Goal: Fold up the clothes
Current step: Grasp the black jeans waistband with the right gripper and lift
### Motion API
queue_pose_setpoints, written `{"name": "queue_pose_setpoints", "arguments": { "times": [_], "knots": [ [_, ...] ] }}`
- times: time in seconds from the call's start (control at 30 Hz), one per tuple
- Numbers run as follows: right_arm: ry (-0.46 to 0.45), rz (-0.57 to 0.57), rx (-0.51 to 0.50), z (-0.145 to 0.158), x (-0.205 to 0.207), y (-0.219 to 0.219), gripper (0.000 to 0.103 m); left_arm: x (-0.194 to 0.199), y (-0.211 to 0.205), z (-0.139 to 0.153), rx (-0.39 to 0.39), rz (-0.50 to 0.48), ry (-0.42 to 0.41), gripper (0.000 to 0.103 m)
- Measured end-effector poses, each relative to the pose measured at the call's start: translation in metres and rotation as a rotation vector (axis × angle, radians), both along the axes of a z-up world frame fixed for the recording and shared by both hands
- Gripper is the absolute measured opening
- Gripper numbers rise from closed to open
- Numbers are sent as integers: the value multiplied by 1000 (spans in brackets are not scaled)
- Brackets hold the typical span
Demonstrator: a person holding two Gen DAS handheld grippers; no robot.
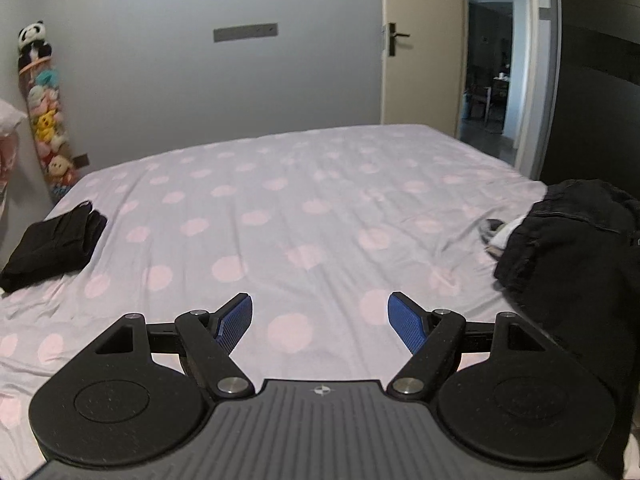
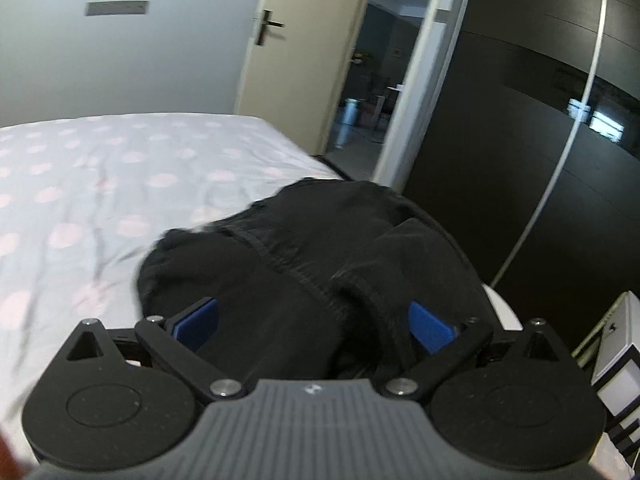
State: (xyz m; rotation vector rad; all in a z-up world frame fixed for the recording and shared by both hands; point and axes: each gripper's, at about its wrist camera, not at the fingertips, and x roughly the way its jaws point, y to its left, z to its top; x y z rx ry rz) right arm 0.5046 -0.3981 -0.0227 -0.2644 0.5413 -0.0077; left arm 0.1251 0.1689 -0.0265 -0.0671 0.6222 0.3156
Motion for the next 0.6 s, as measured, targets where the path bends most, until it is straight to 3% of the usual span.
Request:
{"name": "queue_pose_setpoints", "arguments": {
  "times": [0.17, 0.23, 0.27, 0.33, 0.37, 0.4, 0.47, 0.5, 0.6],
  "knots": [
    [0, -50, -99, -6, 30, 1, 93, 3, 18, -7, -4, 29, 20, 89],
    [0, -70, -140, -8, 42, 1, 71, 4, 27, -10, -9, 47, 22, 89],
    [0, -80, -160, -9, 48, 2, 66, 4, 31, -11, -12, 56, 22, 89],
    [-4, -101, -199, -8, 58, 0, 41, 2, 38, -12, -16, 71, 24, 89],
    [-10, -112, -216, -5, 61, -1, 35, 0, 41, -12, -16, 78, 23, 89],
    [-20, -120, -223, -1, 64, -3, 22, -1, 45, -12, -16, 84, 21, 89],
    [-57, -137, -240, 12, 67, -3, 11, -6, 51, -12, -17, 100, 16, 89],
    [-77, -140, -249, 19, 68, -1, 0, -8, 54, -11, -20, 108, 12, 89],
    [-132, -115, -281, 49, 68, 10, 0, -15, 62, -8, -23, 133, -2, 89]
  ]
}}
